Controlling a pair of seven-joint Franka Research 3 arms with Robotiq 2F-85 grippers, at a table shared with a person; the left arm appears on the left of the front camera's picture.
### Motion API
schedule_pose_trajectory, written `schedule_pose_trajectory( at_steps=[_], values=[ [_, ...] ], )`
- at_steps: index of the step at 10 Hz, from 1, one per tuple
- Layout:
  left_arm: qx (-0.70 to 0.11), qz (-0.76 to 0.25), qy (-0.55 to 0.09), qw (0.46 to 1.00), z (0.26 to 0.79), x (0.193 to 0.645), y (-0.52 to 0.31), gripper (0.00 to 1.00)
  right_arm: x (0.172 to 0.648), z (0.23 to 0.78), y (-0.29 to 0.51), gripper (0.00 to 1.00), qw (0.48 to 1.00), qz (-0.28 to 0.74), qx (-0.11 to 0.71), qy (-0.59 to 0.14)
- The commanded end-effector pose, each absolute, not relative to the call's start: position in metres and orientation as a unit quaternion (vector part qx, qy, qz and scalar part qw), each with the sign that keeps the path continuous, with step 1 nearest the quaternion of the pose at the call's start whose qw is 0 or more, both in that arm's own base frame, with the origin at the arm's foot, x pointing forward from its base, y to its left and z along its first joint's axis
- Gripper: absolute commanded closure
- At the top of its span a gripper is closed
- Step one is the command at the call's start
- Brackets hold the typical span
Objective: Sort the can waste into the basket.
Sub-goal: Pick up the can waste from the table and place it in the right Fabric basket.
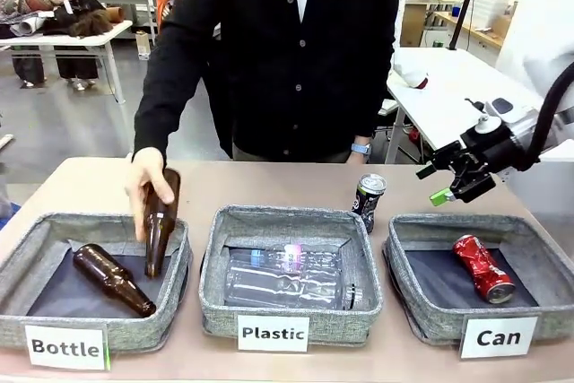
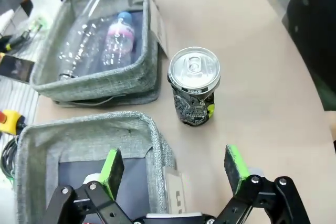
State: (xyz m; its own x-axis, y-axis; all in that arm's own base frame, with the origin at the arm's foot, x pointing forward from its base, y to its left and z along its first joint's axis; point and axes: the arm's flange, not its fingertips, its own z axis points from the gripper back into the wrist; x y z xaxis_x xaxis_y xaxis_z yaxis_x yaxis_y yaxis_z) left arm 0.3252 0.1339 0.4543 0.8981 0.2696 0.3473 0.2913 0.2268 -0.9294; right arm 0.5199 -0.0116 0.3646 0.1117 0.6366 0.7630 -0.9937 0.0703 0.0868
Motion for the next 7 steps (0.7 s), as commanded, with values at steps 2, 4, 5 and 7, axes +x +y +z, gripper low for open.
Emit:
schedule_pose_trajectory(
  at_steps=[2,4,5,7],
  values=[
    [-0.586,0.039,-0.296,0.753,0.466,0.294,0.252,0.0,0.539,0.352,0.004,0.0,0.666,0.629,0.292,-0.273],
    [-0.575,0.037,-0.244,0.78,0.458,0.272,0.272,0.0,0.547,0.339,0.01,0.0,0.652,0.638,0.303,-0.277],
    [-0.566,0.041,-0.241,0.787,0.456,0.267,0.278,0.0,0.554,0.334,0.01,0.0,0.653,0.636,0.299,-0.282],
    [-0.565,0.032,-0.245,0.787,0.458,0.263,0.274,0.0,0.561,0.327,0.011,0.0,0.649,0.635,0.294,-0.3]
  ],
)
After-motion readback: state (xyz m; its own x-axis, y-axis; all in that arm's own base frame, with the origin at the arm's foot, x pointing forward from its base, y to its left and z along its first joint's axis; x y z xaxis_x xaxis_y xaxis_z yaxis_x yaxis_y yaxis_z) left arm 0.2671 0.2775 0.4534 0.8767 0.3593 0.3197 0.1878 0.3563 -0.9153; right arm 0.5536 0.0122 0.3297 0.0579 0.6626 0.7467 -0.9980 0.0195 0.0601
